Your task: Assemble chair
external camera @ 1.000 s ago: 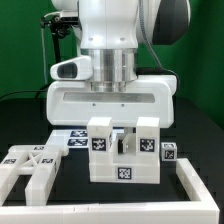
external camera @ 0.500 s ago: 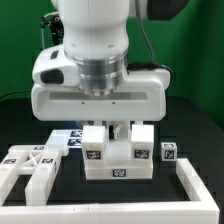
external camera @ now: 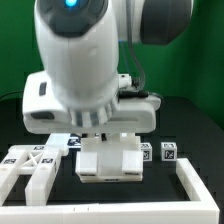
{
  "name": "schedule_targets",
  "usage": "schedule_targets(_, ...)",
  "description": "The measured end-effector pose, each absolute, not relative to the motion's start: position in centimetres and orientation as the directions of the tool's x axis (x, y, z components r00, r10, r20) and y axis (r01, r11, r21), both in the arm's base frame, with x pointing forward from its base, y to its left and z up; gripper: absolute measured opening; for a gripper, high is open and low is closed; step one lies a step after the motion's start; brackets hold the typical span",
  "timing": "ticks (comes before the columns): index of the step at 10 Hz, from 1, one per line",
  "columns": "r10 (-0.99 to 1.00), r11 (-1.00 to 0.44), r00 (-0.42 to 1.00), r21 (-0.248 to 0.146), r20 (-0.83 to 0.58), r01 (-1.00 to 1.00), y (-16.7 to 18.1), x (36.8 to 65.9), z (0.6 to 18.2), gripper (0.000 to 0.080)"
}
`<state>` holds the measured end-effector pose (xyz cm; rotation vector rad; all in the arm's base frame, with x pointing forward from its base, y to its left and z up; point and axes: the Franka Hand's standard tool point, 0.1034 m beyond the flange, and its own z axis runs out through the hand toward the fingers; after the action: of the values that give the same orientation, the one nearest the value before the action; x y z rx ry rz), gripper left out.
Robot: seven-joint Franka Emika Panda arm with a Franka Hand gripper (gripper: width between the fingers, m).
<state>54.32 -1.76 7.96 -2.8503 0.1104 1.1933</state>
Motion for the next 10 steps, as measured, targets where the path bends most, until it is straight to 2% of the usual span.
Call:
schedule_targets(2, -0.043, -0.996, 0.611, -0.010, -0.791, -0.083, -1.6, 53.7, 7.4, 0.0250)
schedule_targets(3, -0.043, -0.996, 0.534, -0.006, -0.844, -0.090, -1.5, 52.7, 7.7, 0.0251)
schedule_targets(4, -0.050, -0.996, 0.454, 0.008, -0.890, -0.094, -1.7, 52.4, 7.3, 0.0251)
schedule_targets(6, -0.050, -0.997, 0.477, 0.013, -0.877, -0.081, -1.6, 53.0, 7.3, 0.0251)
schedule_targets(7, -0.053, -0.996, 0.483, 0.013, -0.874, -0.085, -1.6, 52.8, 7.3, 0.0340)
schedule_targets(8, -0.056, -0.996, 0.478, 0.015, -0.876, -0.087, -1.8, 52.6, 7.0, 0.0340)
schedule_targets(10, -0.058, -0.996, 0.479, 0.016, -0.876, -0.090, -1.9, 52.7, 7.0, 0.0591)
